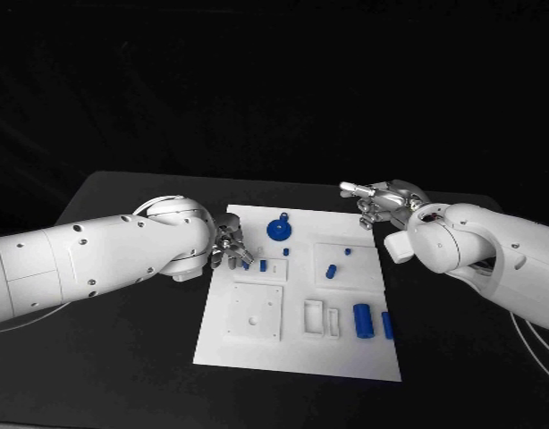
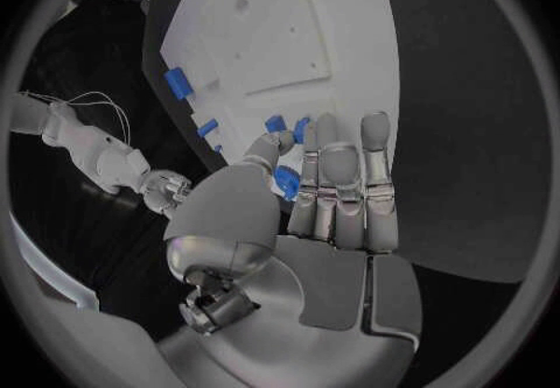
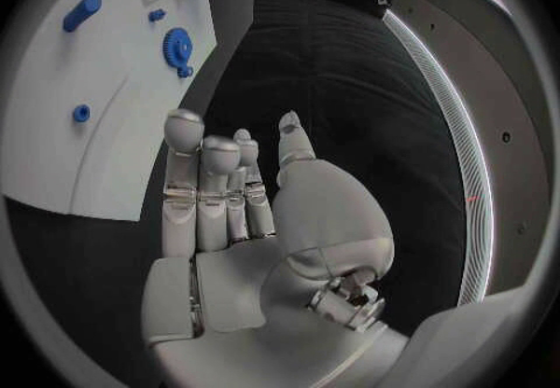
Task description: Assemble the parts on the task board
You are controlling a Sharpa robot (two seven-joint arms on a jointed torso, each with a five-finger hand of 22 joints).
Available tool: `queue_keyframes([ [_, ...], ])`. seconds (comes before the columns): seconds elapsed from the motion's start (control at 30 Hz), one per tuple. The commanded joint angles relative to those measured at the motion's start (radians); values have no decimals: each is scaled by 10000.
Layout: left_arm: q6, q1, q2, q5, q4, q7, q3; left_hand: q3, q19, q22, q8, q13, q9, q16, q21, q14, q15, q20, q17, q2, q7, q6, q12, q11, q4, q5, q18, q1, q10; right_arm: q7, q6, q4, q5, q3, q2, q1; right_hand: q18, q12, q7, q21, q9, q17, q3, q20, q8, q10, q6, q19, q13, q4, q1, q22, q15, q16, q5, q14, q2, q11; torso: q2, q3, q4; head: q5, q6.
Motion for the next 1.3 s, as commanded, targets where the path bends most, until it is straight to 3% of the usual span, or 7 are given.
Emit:
queue_keyframes([
  [0.03, 60, -6, 0, -64, 40, 84, 5, 1460, 49, 202, -36, 14, 17, -20, -6, 29, -66, -34, 10, 26, -90, 104, -18, -673, -1408, 22, 74, 109, 1148, 47, 149, 8, -73, 6, 9, -2, 125, 67, -5, 25, -9, -7, 16, 40, -16, -27, 6, 313, -9, -61, 23, 523, 14, 57, 32, -13, 73, -37, 2, 5, 2, 3, -8],
  [1.3, 126, -117, -23, -70, 30, 64, 6, 1450, 68, 204, -53, 34, 38, -51, -31, 43, -68, -38, 68, 26, -90, 108, -50, -674, -1406, 21, 71, 114, 1164, 11, 201, -4, -69, 6, 11, -2, 124, 79, -7, 16, -9, -6, 16, 38, -17, -27, 9, 313, -16, -64, 28, 522, 12, 65, 10, -14, 92, -38, 4, 5, -7, -11, -19],
])
